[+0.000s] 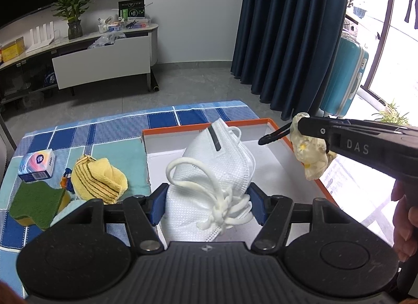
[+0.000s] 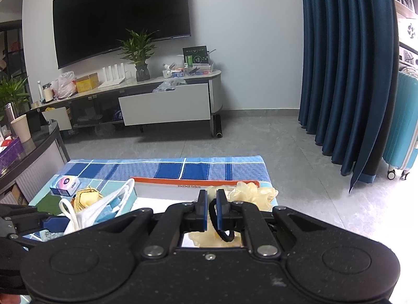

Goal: Organize soft objects
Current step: 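Lift and carry the mask with left tool while right tool carries the glove to the box, then open right tool to drop the glove in the box while left tool releases the mask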

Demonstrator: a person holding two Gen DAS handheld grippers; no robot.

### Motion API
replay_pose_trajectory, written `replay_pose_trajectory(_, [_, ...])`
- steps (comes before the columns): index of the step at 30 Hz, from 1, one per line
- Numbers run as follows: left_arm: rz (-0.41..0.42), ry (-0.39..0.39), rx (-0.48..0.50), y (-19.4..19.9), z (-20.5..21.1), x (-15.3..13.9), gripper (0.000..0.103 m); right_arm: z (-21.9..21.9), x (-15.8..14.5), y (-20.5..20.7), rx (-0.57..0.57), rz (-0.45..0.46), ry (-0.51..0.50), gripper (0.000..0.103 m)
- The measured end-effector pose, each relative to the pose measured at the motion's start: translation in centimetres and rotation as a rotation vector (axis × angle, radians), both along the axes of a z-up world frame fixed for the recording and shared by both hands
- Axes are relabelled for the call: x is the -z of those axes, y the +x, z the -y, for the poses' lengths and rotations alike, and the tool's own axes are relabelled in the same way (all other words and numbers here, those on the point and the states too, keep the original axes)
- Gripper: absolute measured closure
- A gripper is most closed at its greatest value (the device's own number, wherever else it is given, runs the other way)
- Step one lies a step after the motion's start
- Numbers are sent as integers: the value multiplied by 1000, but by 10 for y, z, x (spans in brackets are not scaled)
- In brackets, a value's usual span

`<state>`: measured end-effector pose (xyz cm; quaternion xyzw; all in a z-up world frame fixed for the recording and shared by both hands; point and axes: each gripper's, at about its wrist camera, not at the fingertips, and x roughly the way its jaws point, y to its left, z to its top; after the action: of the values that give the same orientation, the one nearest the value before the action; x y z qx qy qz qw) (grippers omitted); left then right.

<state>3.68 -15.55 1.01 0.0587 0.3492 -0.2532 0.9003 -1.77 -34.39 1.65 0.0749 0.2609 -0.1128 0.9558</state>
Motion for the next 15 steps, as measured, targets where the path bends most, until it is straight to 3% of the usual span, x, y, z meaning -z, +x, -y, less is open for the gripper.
replay_pose_trajectory(15, [-46,10,4,28,18,12,38,16,13,43,5,-37,9,92])
